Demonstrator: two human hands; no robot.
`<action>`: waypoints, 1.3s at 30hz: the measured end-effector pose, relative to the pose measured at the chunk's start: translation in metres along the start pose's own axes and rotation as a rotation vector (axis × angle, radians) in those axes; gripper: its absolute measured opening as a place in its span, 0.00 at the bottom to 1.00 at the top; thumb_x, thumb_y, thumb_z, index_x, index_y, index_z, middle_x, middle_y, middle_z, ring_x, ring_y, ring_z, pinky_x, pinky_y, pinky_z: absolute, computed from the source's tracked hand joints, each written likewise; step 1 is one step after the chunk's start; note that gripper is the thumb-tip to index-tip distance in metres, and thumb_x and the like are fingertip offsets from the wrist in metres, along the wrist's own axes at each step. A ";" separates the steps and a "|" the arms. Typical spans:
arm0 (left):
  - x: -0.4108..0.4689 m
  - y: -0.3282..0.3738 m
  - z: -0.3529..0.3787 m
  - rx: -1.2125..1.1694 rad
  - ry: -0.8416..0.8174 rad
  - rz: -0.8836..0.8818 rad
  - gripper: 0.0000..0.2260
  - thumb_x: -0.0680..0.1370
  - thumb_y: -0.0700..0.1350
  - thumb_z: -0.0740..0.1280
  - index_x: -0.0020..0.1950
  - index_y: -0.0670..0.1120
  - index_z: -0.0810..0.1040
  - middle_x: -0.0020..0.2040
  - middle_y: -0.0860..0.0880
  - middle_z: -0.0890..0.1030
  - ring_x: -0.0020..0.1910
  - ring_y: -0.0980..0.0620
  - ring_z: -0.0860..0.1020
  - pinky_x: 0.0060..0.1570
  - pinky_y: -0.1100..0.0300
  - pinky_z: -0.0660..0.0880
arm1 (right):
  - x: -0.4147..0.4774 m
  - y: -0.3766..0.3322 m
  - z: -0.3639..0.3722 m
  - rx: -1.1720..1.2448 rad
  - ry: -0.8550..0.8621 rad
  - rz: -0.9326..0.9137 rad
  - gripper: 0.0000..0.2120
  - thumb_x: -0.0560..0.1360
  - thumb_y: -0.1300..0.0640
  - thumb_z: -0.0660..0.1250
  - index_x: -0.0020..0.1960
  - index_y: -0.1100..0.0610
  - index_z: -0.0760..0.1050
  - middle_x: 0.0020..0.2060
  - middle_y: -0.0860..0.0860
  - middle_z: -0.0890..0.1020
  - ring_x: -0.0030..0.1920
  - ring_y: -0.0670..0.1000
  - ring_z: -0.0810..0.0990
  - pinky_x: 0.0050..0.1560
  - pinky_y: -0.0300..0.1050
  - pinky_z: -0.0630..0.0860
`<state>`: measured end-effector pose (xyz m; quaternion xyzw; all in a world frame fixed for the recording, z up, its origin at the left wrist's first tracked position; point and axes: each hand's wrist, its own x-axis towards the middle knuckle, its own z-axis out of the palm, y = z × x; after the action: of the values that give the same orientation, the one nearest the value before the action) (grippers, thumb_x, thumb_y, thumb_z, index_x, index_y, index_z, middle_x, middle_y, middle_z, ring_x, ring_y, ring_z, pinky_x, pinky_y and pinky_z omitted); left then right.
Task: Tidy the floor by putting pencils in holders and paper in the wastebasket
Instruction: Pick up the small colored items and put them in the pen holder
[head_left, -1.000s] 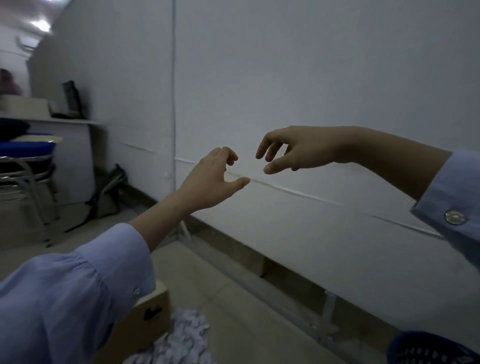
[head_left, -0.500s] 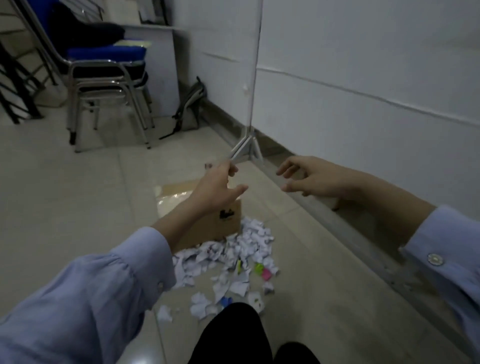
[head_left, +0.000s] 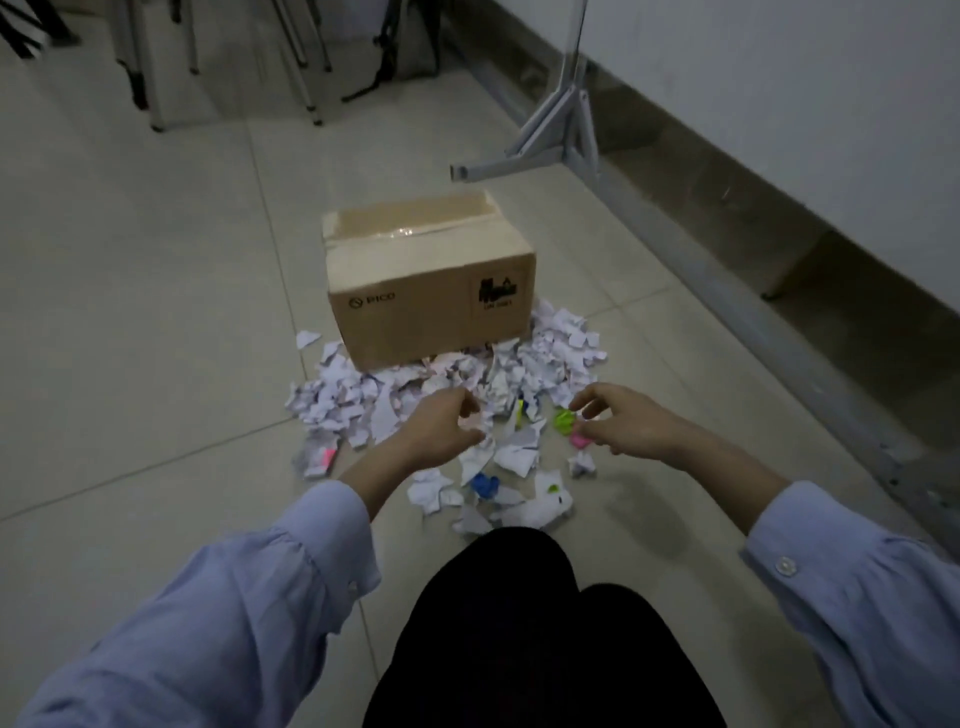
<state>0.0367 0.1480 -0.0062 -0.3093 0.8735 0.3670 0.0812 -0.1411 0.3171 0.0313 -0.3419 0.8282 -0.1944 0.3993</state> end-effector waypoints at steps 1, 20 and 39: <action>0.006 -0.008 0.015 0.000 -0.046 -0.019 0.17 0.76 0.47 0.68 0.62 0.42 0.72 0.60 0.43 0.75 0.56 0.46 0.75 0.57 0.53 0.74 | 0.012 0.013 0.008 -0.016 -0.004 0.017 0.12 0.77 0.55 0.67 0.59 0.55 0.73 0.56 0.54 0.76 0.46 0.52 0.77 0.42 0.42 0.74; 0.062 -0.043 0.121 0.213 -0.127 -0.126 0.14 0.72 0.44 0.70 0.56 0.43 0.76 0.56 0.40 0.73 0.54 0.41 0.75 0.49 0.58 0.70 | 0.132 0.104 0.077 -0.370 0.279 0.058 0.30 0.74 0.60 0.65 0.74 0.50 0.61 0.63 0.61 0.64 0.54 0.65 0.72 0.50 0.54 0.74; 0.113 -0.009 0.099 -0.182 0.218 -0.151 0.09 0.79 0.45 0.56 0.46 0.41 0.70 0.37 0.45 0.74 0.37 0.45 0.71 0.35 0.55 0.64 | 0.140 0.108 0.074 -0.149 0.412 -0.027 0.06 0.76 0.62 0.60 0.50 0.61 0.74 0.51 0.61 0.76 0.47 0.62 0.75 0.44 0.48 0.71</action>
<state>-0.0563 0.1571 -0.1241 -0.4182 0.8145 0.4019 -0.0152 -0.1890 0.2876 -0.1521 -0.3348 0.8996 -0.2038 0.1927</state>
